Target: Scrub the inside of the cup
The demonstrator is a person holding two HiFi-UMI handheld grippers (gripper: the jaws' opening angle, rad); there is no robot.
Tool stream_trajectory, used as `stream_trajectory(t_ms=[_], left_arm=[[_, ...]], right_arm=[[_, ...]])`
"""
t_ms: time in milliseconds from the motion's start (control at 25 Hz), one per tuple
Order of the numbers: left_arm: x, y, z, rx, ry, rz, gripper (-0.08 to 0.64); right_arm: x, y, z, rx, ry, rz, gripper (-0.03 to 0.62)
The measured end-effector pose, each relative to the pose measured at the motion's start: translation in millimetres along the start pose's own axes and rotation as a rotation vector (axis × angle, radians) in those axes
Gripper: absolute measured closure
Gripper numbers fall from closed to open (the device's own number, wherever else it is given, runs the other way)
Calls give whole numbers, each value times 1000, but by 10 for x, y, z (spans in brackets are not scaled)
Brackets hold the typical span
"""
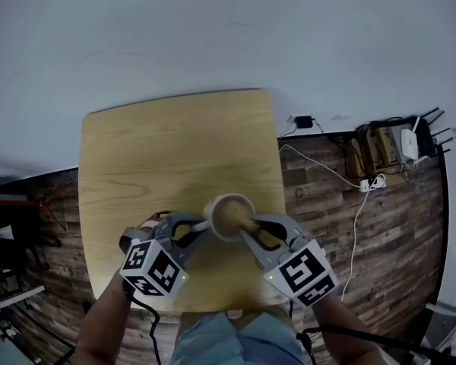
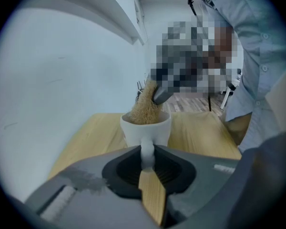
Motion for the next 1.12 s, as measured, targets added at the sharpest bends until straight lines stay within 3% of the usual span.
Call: stream_trajectory(t_ms=[440,880,1120], left_arm=[[22,-30,207,86,170,-27,489],[59,-63,399,188,283,-44,489],[85,-95,476,229,319,-54,489]], right_arm=[[-123,-72,-161,-54,-22,52,528],[-58,-74,-190,-479,6,167,528],[58,-146,-256,-591,0,132,529]])
Point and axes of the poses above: the fingertips, and each gripper's own axes: x forward along the fingers, y to its left, z out of its top, the point moved 1 cm from there along -x, backward along the fingers
